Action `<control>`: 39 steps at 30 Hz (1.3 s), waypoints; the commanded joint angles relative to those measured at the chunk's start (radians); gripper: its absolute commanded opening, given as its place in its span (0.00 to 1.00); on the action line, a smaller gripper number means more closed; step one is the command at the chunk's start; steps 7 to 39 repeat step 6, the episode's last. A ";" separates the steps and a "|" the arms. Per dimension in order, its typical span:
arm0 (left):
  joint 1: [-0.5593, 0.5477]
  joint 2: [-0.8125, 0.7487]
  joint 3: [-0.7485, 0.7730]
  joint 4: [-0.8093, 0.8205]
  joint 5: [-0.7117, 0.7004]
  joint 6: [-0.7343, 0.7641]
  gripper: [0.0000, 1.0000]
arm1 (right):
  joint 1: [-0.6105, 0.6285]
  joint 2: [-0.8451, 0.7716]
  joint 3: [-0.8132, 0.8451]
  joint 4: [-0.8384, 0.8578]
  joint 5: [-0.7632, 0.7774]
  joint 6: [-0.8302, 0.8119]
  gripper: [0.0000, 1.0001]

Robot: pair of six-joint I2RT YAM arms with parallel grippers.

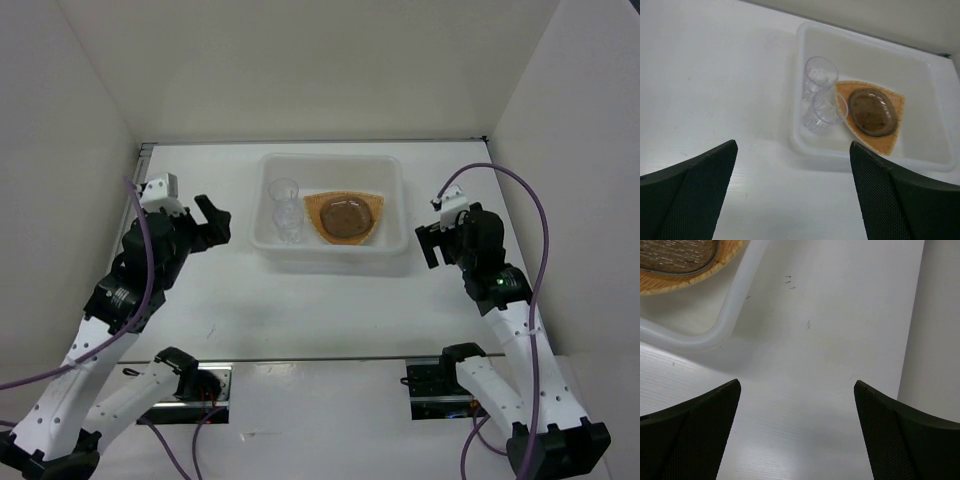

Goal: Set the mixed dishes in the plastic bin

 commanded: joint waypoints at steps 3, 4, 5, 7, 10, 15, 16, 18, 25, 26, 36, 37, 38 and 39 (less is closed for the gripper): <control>0.007 -0.090 -0.026 -0.009 -0.115 -0.023 0.99 | -0.001 -0.018 -0.016 0.041 0.022 0.003 0.98; 0.007 -0.100 -0.026 -0.029 -0.143 -0.012 0.99 | -0.001 -0.009 -0.027 0.051 0.022 0.003 0.98; 0.007 -0.100 -0.026 -0.029 -0.143 -0.001 0.99 | -0.001 -0.009 -0.027 0.051 0.022 0.003 0.98; 0.007 -0.129 -0.041 -0.041 -0.171 -0.001 0.99 | -0.001 0.000 -0.027 0.051 0.036 0.017 0.98; 0.007 -0.129 -0.041 -0.041 -0.171 -0.001 0.99 | -0.001 0.000 -0.027 0.051 0.036 0.017 0.98; 0.007 -0.129 -0.041 -0.041 -0.171 -0.001 0.99 | -0.001 0.000 -0.027 0.051 0.036 0.017 0.98; 0.007 -0.129 -0.041 -0.041 -0.171 -0.001 0.99 | -0.001 0.000 -0.027 0.051 0.036 0.017 0.98; 0.007 -0.129 -0.041 -0.041 -0.171 -0.001 0.99 | -0.001 0.000 -0.027 0.051 0.036 0.017 0.98; 0.007 -0.129 -0.041 -0.041 -0.171 -0.001 0.99 | -0.001 0.000 -0.027 0.051 0.036 0.017 0.98; 0.007 -0.129 -0.041 -0.041 -0.171 -0.001 0.99 | -0.001 0.000 -0.027 0.051 0.036 0.017 0.98; 0.007 -0.129 -0.041 -0.041 -0.171 -0.001 0.99 | -0.001 0.000 -0.027 0.051 0.036 0.017 0.98; 0.007 -0.129 -0.041 -0.041 -0.171 -0.001 0.99 | -0.001 0.000 -0.027 0.051 0.036 0.017 0.98; 0.007 -0.129 -0.041 -0.041 -0.171 -0.001 0.99 | -0.001 0.000 -0.027 0.051 0.036 0.017 0.98; 0.007 -0.129 -0.041 -0.041 -0.171 -0.001 0.99 | -0.001 0.000 -0.027 0.051 0.036 0.017 0.98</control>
